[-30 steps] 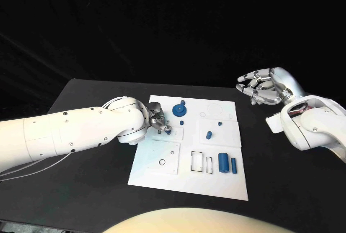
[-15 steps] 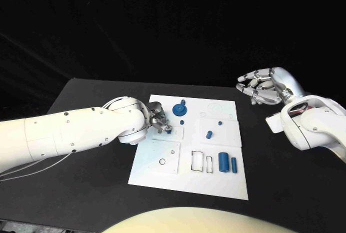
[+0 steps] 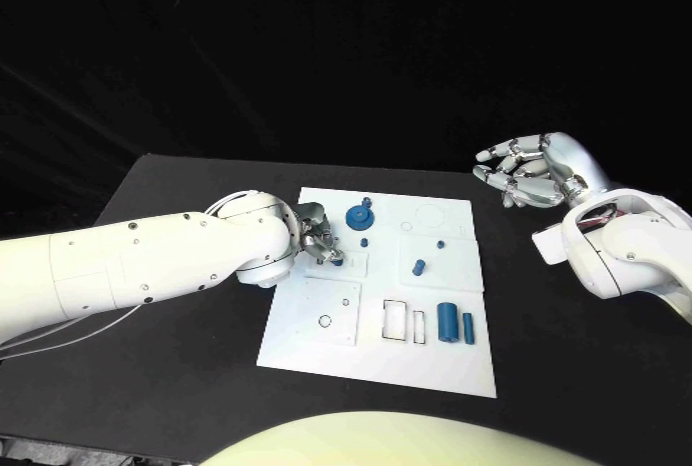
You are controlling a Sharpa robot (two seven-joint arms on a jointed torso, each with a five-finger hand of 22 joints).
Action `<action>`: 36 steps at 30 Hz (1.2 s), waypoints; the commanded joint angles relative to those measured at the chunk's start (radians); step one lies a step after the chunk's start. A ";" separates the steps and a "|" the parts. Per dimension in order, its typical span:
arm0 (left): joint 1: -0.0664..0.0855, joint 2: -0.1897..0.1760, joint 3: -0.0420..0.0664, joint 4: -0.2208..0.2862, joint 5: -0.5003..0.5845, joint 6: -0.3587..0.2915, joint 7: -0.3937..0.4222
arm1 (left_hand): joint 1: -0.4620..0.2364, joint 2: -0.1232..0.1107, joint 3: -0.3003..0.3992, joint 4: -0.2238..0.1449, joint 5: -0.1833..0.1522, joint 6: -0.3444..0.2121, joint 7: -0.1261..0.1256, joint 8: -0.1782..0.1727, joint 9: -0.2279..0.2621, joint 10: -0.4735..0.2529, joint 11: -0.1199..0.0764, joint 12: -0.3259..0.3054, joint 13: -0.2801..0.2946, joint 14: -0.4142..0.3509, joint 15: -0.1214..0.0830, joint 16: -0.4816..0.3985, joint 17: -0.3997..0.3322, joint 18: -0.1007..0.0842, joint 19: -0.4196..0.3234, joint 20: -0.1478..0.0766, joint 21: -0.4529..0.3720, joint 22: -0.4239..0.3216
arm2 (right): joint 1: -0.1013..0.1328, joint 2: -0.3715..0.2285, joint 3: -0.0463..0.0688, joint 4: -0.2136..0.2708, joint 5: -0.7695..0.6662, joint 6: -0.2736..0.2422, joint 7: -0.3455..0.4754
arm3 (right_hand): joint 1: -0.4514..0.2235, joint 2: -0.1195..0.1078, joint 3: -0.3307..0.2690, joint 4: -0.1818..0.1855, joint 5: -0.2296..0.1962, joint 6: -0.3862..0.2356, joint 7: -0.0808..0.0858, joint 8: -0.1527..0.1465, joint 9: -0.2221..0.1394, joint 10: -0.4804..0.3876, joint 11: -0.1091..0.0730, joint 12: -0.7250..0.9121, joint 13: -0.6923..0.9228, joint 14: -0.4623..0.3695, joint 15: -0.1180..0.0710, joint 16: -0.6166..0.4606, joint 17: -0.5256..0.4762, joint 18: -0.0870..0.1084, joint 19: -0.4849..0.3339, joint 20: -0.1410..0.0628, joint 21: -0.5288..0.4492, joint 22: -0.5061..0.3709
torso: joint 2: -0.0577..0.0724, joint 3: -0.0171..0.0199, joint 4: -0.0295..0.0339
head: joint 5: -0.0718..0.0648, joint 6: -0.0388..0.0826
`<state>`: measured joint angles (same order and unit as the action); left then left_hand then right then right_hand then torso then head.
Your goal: Assemble the parts on the task board
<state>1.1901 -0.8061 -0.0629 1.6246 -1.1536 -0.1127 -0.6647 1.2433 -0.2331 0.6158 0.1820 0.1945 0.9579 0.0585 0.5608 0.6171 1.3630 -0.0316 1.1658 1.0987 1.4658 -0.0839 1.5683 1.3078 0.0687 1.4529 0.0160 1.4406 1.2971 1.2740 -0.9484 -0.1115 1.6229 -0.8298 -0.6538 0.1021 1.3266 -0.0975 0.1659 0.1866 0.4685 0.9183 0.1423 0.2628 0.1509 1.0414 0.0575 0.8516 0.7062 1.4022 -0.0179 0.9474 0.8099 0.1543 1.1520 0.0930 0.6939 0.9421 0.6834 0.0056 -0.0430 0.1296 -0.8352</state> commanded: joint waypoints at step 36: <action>0.000 0.039 0.004 -0.036 0.023 0.127 -0.027 | -0.035 -0.005 0.157 -0.140 0.004 0.033 -0.027 -0.002 0.008 0.021 -0.010 0.002 0.001 0.105 -0.012 0.002 0.263 -0.013 0.008 -0.003 0.005 0.002 | -0.002 0.001 0.000 0.000 -0.001 0.005 0.013 | -0.007 0.002 0.005 0.007 0.011 -0.006 0.000 0.006 0.001 -0.007 -0.002 0.004 -0.003 0.004 -0.001 -0.011 -0.003 0.018 0.002 -0.002 -0.011 -0.004 | 0.000 0.0008 -0.0006 | -0.006 -0.004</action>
<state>1.1964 -0.7742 -0.0540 1.5876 -1.1494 -0.0412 -0.6856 1.2108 -0.2410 0.6370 0.1718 0.1914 0.9796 0.0512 0.5610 0.6273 1.3813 -0.0394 1.1658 1.0989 1.4657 -0.0914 1.5683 1.3074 0.0692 1.4565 0.0124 1.4406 1.2983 1.2724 -0.9474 -0.1114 1.6226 -0.8279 -0.6537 0.1047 1.3267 -0.0975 0.1686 0.1893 0.4745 0.9184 0.1423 0.2627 0.1509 1.0414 0.0575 0.8516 0.7042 1.4022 -0.0179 0.9414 0.8081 0.1543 1.1519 0.0930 0.6873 0.9386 0.6831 0.0060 -0.0441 0.1239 -0.8384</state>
